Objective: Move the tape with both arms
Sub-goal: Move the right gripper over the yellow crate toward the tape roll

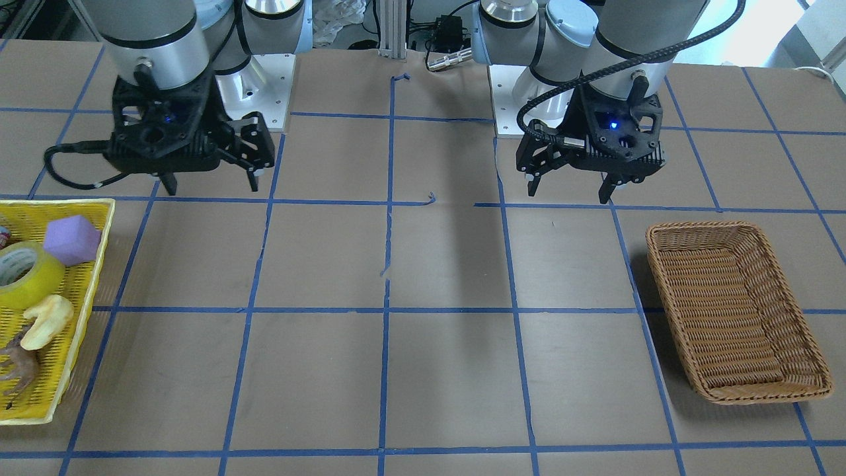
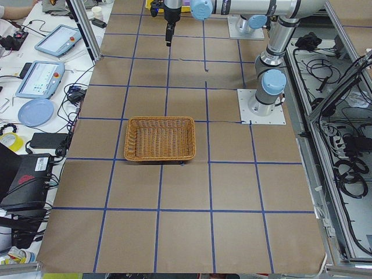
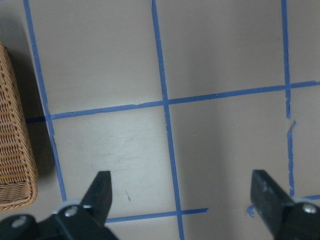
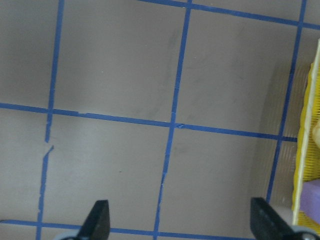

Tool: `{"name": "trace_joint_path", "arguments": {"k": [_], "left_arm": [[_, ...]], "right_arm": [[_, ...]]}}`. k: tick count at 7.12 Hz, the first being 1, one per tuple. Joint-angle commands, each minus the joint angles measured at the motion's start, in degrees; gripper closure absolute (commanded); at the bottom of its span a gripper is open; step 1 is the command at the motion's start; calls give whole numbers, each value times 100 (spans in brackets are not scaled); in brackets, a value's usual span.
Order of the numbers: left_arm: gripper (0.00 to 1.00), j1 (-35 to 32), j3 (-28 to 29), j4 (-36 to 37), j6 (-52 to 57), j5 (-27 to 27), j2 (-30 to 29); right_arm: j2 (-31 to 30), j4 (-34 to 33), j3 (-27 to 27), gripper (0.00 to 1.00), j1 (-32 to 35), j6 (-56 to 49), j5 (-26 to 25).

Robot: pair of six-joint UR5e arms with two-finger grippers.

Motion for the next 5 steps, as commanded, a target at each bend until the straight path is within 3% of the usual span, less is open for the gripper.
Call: {"name": "trace_joint_path", "arguments": {"k": [1, 3, 5], "left_arm": [[0, 0, -5, 10, -7, 0, 5], [0, 0, -5, 10, -7, 0, -4], [0, 0, -5, 10, 2, 0, -4]], "right_arm": [[195, -93, 244, 0, -1073, -1451, -47], [309, -460, 814, 0, -2258, -2710, 261], [608, -963, 1194, 0, -3341, -5480, 482]]}}
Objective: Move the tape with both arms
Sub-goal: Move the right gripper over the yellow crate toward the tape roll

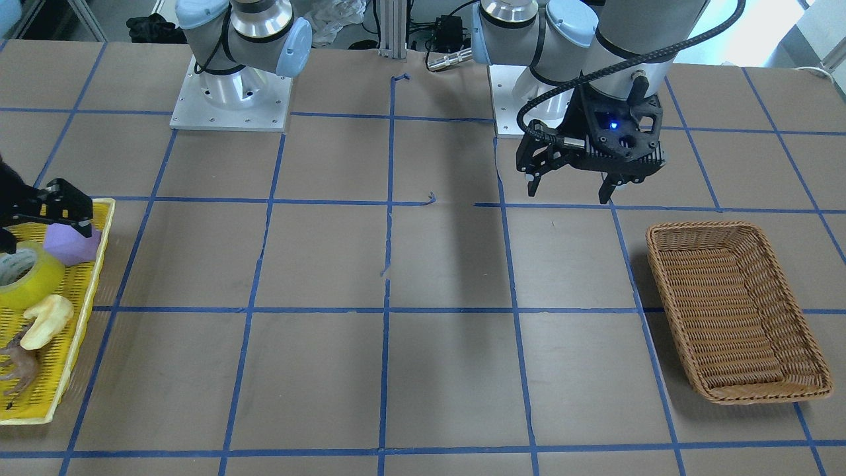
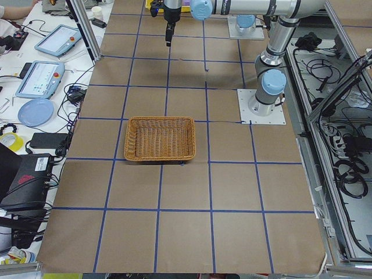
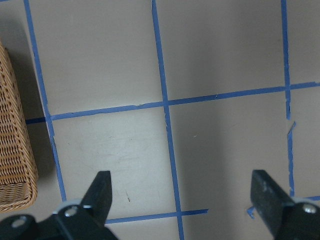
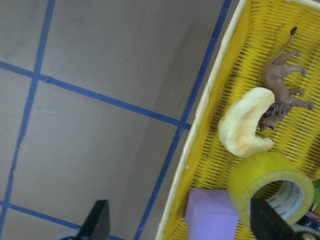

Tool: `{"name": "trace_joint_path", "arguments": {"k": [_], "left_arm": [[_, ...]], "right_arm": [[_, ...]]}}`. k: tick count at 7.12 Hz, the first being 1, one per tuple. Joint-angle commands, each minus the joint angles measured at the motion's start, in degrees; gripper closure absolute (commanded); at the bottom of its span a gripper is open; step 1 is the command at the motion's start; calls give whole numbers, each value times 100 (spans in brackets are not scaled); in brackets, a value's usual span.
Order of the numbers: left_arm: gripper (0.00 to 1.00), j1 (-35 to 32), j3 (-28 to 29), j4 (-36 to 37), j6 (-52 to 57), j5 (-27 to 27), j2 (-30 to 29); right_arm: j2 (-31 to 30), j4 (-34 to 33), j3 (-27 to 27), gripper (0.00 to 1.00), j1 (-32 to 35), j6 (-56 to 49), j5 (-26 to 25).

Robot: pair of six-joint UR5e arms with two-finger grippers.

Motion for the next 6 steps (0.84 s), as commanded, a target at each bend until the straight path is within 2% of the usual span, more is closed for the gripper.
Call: {"name": "trace_joint_path", "arguments": {"k": [1, 2, 3, 4, 5, 6], "left_arm": [[0, 0, 0, 0, 3, 0, -3], [0, 0, 0, 0, -6, 0, -3], [0, 0, 0, 0, 3, 0, 5], [0, 0, 0, 0, 3, 0, -3], [0, 0, 0, 0, 3, 0, -3], [0, 0, 0, 0, 3, 0, 5]], "right_arm": [[360, -786, 382, 0, -1002, -2385, 84], [614, -1035, 532, 0, -1362, -3028, 214], [877, -1255, 542, 0, -1679, -3800, 694], [1254, -2119, 568, 0, -1752, -4722, 734], [1441, -2319, 577, 0, -1883, -4801, 778], [1547, -2338, 586, 0, -1893, -4793, 1048]]}}
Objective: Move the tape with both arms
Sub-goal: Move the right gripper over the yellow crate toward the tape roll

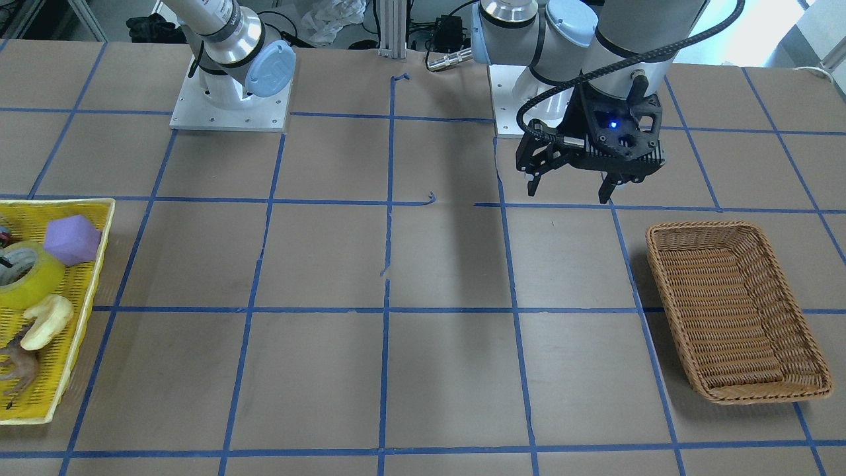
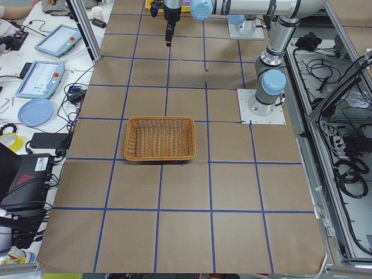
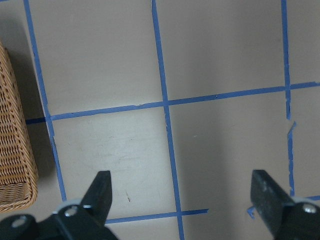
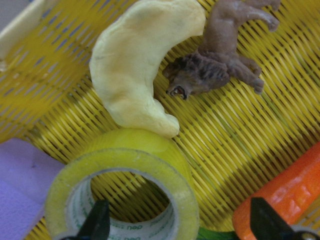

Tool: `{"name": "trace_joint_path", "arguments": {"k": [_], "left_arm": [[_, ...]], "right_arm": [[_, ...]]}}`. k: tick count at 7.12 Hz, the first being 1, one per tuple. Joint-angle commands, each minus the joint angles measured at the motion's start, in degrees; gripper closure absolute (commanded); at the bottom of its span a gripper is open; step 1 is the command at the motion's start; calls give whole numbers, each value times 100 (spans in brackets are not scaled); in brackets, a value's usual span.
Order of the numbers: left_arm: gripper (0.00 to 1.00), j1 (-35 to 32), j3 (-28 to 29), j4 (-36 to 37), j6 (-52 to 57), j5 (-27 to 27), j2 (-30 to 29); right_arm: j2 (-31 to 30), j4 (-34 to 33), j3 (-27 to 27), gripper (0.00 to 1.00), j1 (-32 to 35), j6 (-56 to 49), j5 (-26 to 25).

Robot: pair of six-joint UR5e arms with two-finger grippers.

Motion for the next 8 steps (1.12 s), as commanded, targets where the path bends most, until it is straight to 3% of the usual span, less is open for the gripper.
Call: {"name": "trace_joint_path", "arguments": {"k": [1, 2, 4, 6, 8], "left_arm": [[0, 0, -9, 0, 0, 0, 7], [0, 0, -18, 0, 0, 0, 7], [0, 0, -18, 0, 0, 0, 7], [0, 0, -9, 0, 0, 0, 7], [0, 9, -9, 9, 0, 0, 7]], "right_arm": [[286, -202, 16, 38, -79, -158, 306], [321, -185, 25, 62, -79, -79, 316], [313, -115, 7, 80, -88, -26, 307], [-1, 576, -202, 83, -71, 36, 228], [-503, 1474, -527, 83, 226, 830, 245]]}}
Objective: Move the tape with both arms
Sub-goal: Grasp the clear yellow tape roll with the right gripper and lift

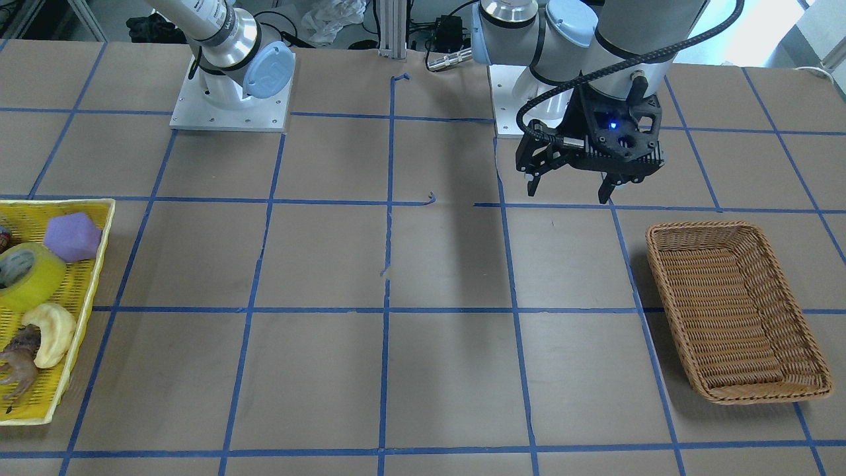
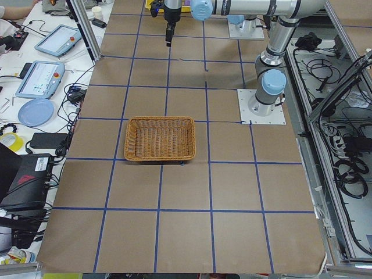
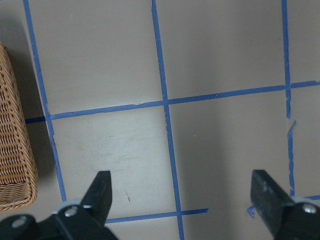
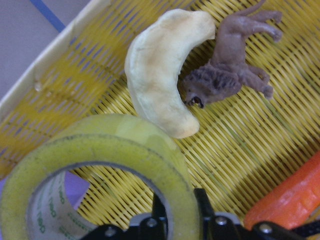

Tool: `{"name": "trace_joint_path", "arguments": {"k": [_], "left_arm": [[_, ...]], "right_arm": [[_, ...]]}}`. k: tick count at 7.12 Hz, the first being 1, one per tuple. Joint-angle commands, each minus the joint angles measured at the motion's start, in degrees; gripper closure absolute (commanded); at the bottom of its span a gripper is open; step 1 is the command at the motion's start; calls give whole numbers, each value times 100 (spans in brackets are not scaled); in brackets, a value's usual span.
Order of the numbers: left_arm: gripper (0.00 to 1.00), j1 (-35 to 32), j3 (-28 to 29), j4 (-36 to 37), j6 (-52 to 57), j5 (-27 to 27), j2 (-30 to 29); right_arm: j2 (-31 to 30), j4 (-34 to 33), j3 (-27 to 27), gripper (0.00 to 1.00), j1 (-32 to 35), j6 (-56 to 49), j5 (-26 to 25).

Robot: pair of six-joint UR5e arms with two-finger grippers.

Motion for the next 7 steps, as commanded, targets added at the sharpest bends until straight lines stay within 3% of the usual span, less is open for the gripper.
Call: {"name": "trace_joint_path", "arguments": {"k": [1, 4, 6, 7], "left_arm": [[0, 4, 1, 3, 0, 0, 0], [0, 4, 1, 3, 0, 0, 0], [0, 4, 1, 3, 0, 0, 0], [0, 4, 1, 3, 0, 0, 0]], "right_arm": [[-456, 479, -173, 83, 598, 1379, 19], [-616, 664, -120, 83, 2248, 4286, -16], [-573, 550, -94, 83, 3575, 6527, -34], [-555, 167, 98, 83, 3990, 7426, -16]]}}
